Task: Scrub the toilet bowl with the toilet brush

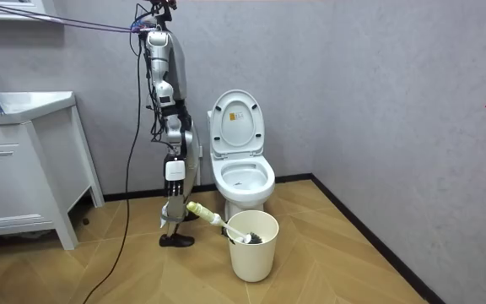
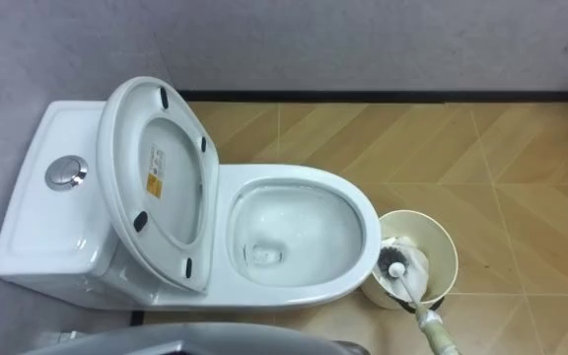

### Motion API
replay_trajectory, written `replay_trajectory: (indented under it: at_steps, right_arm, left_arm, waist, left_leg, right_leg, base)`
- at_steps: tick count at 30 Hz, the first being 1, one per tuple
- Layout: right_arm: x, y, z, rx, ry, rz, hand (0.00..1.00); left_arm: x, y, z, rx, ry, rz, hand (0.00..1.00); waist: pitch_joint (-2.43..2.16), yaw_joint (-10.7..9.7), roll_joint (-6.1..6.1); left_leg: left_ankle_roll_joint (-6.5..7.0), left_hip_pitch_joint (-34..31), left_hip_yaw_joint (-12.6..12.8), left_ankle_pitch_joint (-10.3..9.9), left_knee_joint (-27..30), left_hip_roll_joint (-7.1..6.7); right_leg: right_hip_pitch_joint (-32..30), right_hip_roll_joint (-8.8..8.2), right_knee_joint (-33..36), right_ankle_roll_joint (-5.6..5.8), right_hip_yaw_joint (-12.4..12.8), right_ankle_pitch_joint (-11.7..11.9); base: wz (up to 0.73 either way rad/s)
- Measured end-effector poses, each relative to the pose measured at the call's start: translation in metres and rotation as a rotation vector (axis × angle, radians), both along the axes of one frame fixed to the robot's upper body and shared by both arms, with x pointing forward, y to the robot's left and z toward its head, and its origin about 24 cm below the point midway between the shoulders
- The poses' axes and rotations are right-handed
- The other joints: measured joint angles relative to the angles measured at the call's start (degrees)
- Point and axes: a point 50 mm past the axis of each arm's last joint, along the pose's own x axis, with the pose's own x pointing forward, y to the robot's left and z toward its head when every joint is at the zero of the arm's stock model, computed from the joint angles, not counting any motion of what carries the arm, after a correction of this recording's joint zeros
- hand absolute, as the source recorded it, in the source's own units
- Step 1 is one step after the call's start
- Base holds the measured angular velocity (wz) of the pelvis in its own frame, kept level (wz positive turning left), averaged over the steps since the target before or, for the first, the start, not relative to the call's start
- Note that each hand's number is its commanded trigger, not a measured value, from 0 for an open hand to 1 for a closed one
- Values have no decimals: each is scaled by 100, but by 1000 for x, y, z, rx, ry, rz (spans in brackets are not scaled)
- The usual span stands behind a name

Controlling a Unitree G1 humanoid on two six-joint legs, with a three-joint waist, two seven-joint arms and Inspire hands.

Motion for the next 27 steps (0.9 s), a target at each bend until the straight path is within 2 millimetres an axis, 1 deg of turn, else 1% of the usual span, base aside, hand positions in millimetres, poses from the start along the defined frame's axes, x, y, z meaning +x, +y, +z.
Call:
replay_trajectory:
  at_steps: [9,14,18,20,22,23,25,26,27]
  right_arm:
    - [1,-1,0,-8,-6,-7,0]
    - [0,-2,0,-39,-28,-79,0]
    - [-6,-6,1,-94,-61,-285,0]
    - [-9,-8,2,-124,-67,-376,0]
    - [-14,-10,3,-162,-76,-504,0]
    - [-17,-10,3,-172,-77,-538,0]
    - [-19,-12,3,-210,-95,-662,0]
    - [-20,-13,4,-223,-100,-700,0]
    - [-22,-15,5,-251,-109,-778,0]
  left_arm:
    - [-3,0,0,-7,14,3,0]
    - [-6,0,0,-11,22,6,0]
    - [-13,3,0,-2,29,48,0]
    - [-17,6,1,9,28,75,0]
    - [-21,10,2,24,31,102,0]
    - [-21,11,3,29,30,104,0]
    - [-19,16,4,44,22,103,0]
    - [-18,17,4,47,18,104,0]
    - [-16,20,5,54,5,117,0]
  waist:
    - [-3,-8,-16]
    - [-2,-14,-39]
    - [-2,-58,-45]
    - [-7,-114,-59]
    - [-5,-225,-85]
    - [-2,-243,-100]
    - [1,-318,-156]
    - [3,-322,-171]
    - [6,-326,-192]
  left_leg:
    - [1,-1,-2,-2,-4,-7]
    - [1,13,14,-2,-28,-4]
    - [1,34,5,-1,-28,-11]
    - [2,40,5,0,-26,-12]
    - [2,32,6,0,-16,-10]
    - [2,25,5,0,-11,-9]
    - [2,0,5,0,5,-1]
    - [2,-4,6,0,5,0]
    - [2,-9,7,-1,3,3]
  right_leg:
    - [8,-8,-14,0,-10,0]
    - [9,0,-17,0,15,0]
    - [35,-10,-14,0,-8,0]
    - [37,-12,-12,0,-11,0]
    - [37,-11,-10,0,-6,0]
    - [34,-9,-12,0,0,0]
    - [17,-3,-15,-1,-1,-2]
    - [12,-2,-14,-1,3,-2]
    - [2,3,-10,-1,14,-1]
  base:
    - [0]
    - [0]
    - [0]
    - [0]
    - [0]
    - [0]
    - [0]
    - [0]
    - [-3]
